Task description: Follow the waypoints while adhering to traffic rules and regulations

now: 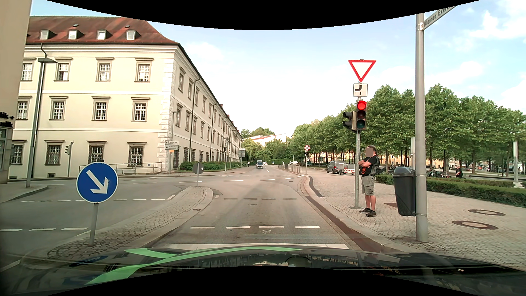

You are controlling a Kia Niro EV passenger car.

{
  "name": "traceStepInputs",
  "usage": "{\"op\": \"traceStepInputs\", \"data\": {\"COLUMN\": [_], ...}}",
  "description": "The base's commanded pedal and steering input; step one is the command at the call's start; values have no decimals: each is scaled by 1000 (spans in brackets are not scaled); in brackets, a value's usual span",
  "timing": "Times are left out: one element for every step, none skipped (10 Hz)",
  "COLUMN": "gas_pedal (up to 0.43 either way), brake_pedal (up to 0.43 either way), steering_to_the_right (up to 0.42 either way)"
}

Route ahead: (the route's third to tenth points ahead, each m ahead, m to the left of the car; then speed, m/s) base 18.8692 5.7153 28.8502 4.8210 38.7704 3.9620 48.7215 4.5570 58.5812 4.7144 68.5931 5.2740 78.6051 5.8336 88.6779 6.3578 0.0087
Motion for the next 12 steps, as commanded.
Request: {"op": "traceStepInputs", "data": {"gas_pedal": [0,0,0,0,0,0,0,0,0,0,0,0], "brake_pedal": [451,445,451,451,445,445,445,445,445,445,445,445], "steering_to_the_right": [11,11,10,10,10,10,10,10,10,10,10,11]}}
